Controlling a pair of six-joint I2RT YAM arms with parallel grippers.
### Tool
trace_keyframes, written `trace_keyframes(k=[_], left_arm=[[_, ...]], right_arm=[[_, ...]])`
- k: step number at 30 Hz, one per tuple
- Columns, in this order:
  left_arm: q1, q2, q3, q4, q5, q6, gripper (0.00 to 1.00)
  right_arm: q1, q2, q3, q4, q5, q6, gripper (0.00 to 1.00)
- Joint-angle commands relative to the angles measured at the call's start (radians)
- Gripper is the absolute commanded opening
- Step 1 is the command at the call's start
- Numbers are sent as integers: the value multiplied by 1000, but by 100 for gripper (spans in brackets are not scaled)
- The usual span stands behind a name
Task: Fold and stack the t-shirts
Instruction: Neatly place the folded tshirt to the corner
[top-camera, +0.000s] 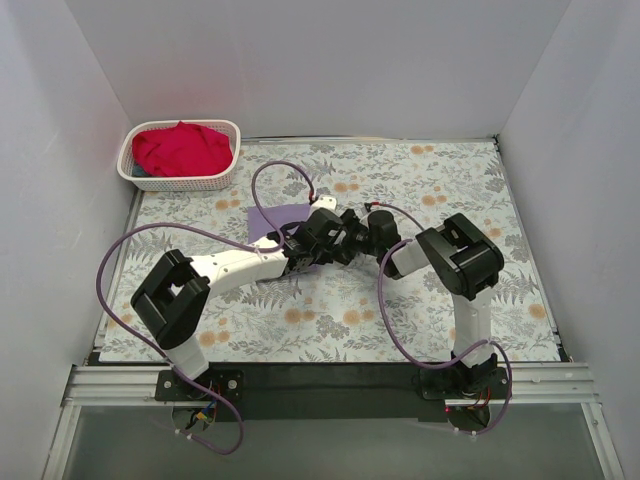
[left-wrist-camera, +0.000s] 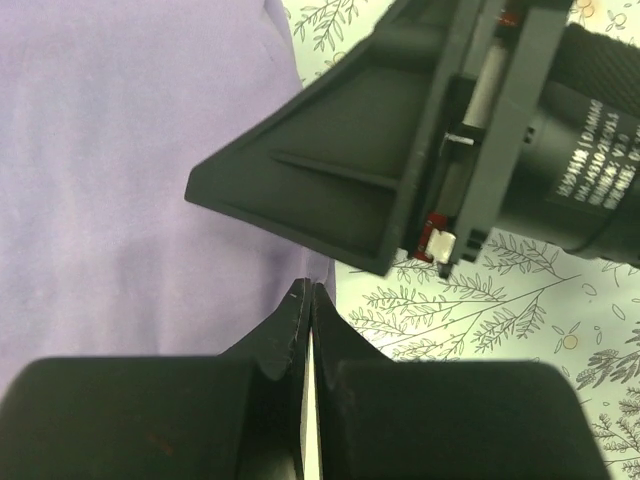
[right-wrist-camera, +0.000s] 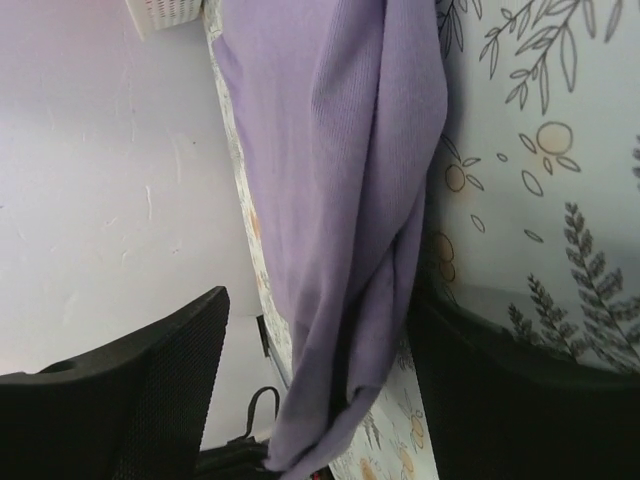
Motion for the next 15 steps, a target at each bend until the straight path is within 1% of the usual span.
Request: trace_keyframes(k=[1, 3, 4, 5, 6, 7, 8, 9, 10, 11, 12, 13, 14, 15], left_arm=[[4, -44, -17, 23, 12, -24, 0], [4, -38, -18, 28, 23, -29, 0], [4, -35, -18, 28, 31, -35, 1], [4, -33, -18, 26, 40, -36, 7], [5, -35, -18, 23, 51, -38, 14], [5, -39, -14, 16, 49, -44, 22], [8, -57, -12, 6, 46, -50, 40], [13, -71, -12, -10, 45, -55, 50], [19, -85, -11, -18, 45, -59, 60], [39, -102, -15, -26, 46, -66, 81], [51, -142, -15, -41, 52, -69, 88], [86, -157, -15, -52, 61, -72, 93], [105, -179, -17, -70, 71, -75, 98], [125, -215, -18, -80, 80, -72, 98]], right_arm=[[15, 70, 23, -108, 34, -43, 65], [15, 88, 46, -109, 22, -55, 60], [15, 91, 48, -109, 20, -69, 53], [14, 90, 49, -111, 22, -81, 50], [14, 88, 51, -114, 22, -96, 47], [12, 84, 51, -123, 25, -118, 37], [11, 70, 51, -147, 29, -159, 32], [11, 65, 54, -167, 29, -185, 28], [3, 59, 60, -187, 28, -210, 19], [-1, 49, 69, -212, 31, -271, 15], [-15, 44, 86, -270, 32, -305, 8], [-23, 38, 98, -296, 34, -335, 5], [-34, 29, 114, -336, 37, -419, 2], [-43, 27, 132, -377, 38, -461, 1]])
